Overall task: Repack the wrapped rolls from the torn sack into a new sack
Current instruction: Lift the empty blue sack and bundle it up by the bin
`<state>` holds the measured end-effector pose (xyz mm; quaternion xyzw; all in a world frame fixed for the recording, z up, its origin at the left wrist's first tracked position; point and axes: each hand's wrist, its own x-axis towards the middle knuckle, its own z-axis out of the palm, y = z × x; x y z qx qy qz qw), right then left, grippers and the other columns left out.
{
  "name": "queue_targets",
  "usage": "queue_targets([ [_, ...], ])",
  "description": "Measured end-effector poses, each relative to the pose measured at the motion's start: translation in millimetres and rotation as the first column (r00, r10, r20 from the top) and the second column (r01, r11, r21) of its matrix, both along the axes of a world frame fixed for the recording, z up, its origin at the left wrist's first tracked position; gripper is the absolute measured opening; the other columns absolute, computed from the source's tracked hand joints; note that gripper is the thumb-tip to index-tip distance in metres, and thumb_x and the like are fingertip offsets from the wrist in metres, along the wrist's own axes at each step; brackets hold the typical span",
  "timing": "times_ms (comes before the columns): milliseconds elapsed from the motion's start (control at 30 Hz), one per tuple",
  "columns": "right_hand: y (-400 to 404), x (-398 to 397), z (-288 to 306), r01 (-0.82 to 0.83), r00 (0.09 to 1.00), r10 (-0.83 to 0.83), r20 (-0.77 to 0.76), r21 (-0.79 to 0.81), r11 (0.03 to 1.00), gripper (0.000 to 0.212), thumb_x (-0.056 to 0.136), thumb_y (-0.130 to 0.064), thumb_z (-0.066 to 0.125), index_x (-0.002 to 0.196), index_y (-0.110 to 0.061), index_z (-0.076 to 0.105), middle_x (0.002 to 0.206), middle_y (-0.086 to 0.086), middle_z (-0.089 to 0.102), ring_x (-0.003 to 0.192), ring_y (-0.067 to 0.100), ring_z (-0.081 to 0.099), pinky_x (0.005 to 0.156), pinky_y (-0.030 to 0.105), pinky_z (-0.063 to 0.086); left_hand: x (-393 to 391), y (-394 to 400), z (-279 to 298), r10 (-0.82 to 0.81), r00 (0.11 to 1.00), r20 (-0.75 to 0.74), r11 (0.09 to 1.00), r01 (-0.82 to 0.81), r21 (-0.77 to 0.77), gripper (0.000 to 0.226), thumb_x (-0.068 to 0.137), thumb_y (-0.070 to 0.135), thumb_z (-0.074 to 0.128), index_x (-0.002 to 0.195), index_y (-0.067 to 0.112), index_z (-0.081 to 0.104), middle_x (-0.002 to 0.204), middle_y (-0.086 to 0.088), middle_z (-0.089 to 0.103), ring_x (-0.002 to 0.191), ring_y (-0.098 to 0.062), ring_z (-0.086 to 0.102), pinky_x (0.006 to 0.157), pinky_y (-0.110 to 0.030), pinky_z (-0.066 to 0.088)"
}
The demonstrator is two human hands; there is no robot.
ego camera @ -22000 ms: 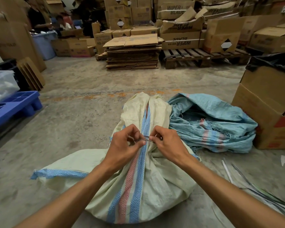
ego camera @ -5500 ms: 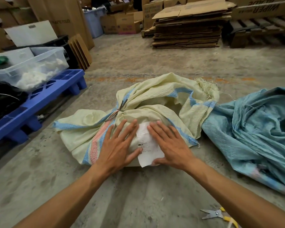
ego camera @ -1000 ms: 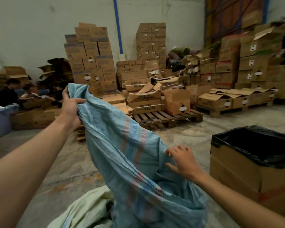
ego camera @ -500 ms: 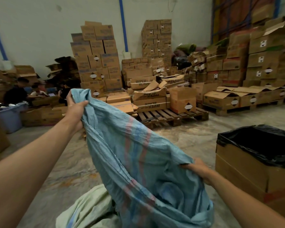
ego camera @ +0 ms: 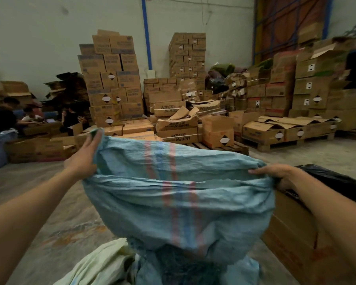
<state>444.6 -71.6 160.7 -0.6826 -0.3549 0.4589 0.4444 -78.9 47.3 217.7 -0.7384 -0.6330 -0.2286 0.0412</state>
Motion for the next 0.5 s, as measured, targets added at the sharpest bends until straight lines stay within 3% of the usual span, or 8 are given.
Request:
queue_targets([
  [100, 5.9, 22.5, 5.8, 0.143, 0.986, -0.117, -0.118, 0.240, 0.960, 0.041, 0.090, 0.004, 0.058, 0.128, -0.009, 0.056, 0.122, 0.019, 0.061, 0.109, 0.036, 0.060, 0.084, 0.049, 0.053, -10.6, 0.0, -4.5, 0.077, 0.932, -0.355, 0.991, -0.034, 0.126, 0.111, 0.088, 0.029, 0.066, 0.135, 0.060, -0.029, 0.164, 0.008, -0.008, 0.122, -0.026, 0.054, 0.057, -0.033, 0.052],
  [200, 13.1, 25.6, 6.9, 0.265, 0.911, -0.370, 0.181, 0.429, 0.864, 0.035, 0.089, -0.001, 0.062, 0.122, -0.012, 0.062, 0.119, 0.013, 0.065, 0.100, 0.027, 0.059, 0.084, 0.039, 0.048, -4.5, 2.7, -8.8, 0.108, 0.846, -0.522, 0.980, -0.003, 0.197, 0.093, 0.092, 0.018, 0.057, 0.146, 0.060, -0.006, 0.165, 0.006, 0.001, 0.120, -0.024, 0.049, 0.048, -0.026, 0.039],
  [267, 11.7, 20.0, 10.3, 0.186, 0.691, -0.464, 0.554, 0.484, 0.855, 0.027, 0.090, -0.016, 0.063, 0.117, -0.021, 0.065, 0.109, 0.008, 0.069, 0.092, 0.024, 0.059, 0.079, 0.034, 0.047, 6.7, 3.9, -5.4, 0.127, 0.811, -0.571, 0.973, 0.009, 0.229, 0.075, 0.093, 0.024, 0.058, 0.149, 0.051, 0.016, 0.163, 0.003, 0.006, 0.121, -0.025, 0.045, 0.053, -0.028, 0.042],
  [300, 9.5, 16.3, 12.8, 0.065, 0.657, -0.390, 0.645, 0.467, 0.882, 0.026, 0.090, -0.027, 0.067, 0.115, -0.025, 0.065, 0.104, 0.004, 0.068, 0.091, 0.023, 0.060, 0.076, 0.034, 0.047, 8.9, 3.7, -2.4, 0.137, 0.801, -0.583, 0.971, 0.007, 0.237, 0.069, 0.093, 0.030, 0.058, 0.149, 0.048, 0.022, 0.163, 0.002, 0.008, 0.123, -0.025, 0.043, 0.060, -0.031, 0.047],
  [333, 7.9, 14.5, 14.8, -0.075, 0.704, -0.258, 0.662, 0.430, 0.900, 0.034, 0.087, -0.038, 0.071, 0.117, -0.027, 0.063, 0.106, 0.000, 0.065, 0.095, 0.021, 0.060, 0.078, 0.034, 0.049, 7.6, 6.1, 0.5, 0.149, 0.801, -0.580, 0.968, 0.001, 0.250, 0.063, 0.094, 0.034, 0.054, 0.148, 0.046, 0.024, 0.163, 0.002, 0.008, 0.126, -0.025, 0.040, 0.069, -0.035, 0.050],
  [400, 2.7, 11.9, 19.3, -0.317, 0.726, 0.024, 0.688, 0.303, 0.899, 0.072, 0.070, -0.054, 0.081, 0.132, -0.035, 0.049, 0.119, -0.005, 0.049, 0.106, 0.017, 0.052, 0.088, 0.035, 0.047, -2.7, 12.1, 5.4, 0.193, 0.817, -0.543, 0.966, -0.062, 0.251, 0.058, 0.097, 0.039, 0.044, 0.150, 0.043, 0.021, 0.163, 0.004, 0.004, 0.135, -0.026, 0.033, 0.088, -0.044, 0.049],
  [467, 1.5, 15.9, 20.8, -0.436, 0.565, 0.105, 0.818, 0.188, 0.880, 0.106, 0.048, -0.064, 0.086, 0.139, -0.044, 0.035, 0.118, -0.007, 0.039, 0.107, 0.010, 0.044, 0.092, 0.031, 0.043, -15.7, 19.2, 8.1, 0.242, 0.870, -0.429, 0.968, -0.191, 0.160, 0.062, 0.097, 0.057, 0.032, 0.153, 0.044, 0.008, 0.164, 0.004, -0.007, 0.144, -0.031, 0.021, 0.103, -0.055, 0.038],
  [500, 0.5, 17.6, 20.4, -0.464, 0.481, 0.101, 0.871, 0.155, 0.872, 0.110, 0.044, -0.064, 0.087, 0.138, -0.045, 0.034, 0.115, -0.007, 0.038, 0.105, 0.007, 0.042, 0.090, 0.027, 0.043, -19.8, 22.5, 8.7, 0.252, 0.889, -0.383, 0.968, -0.242, 0.075, 0.074, 0.090, 0.072, 0.028, 0.152, 0.046, -0.004, 0.163, 0.004, -0.014, 0.147, -0.034, 0.014, 0.108, -0.059, 0.031],
])
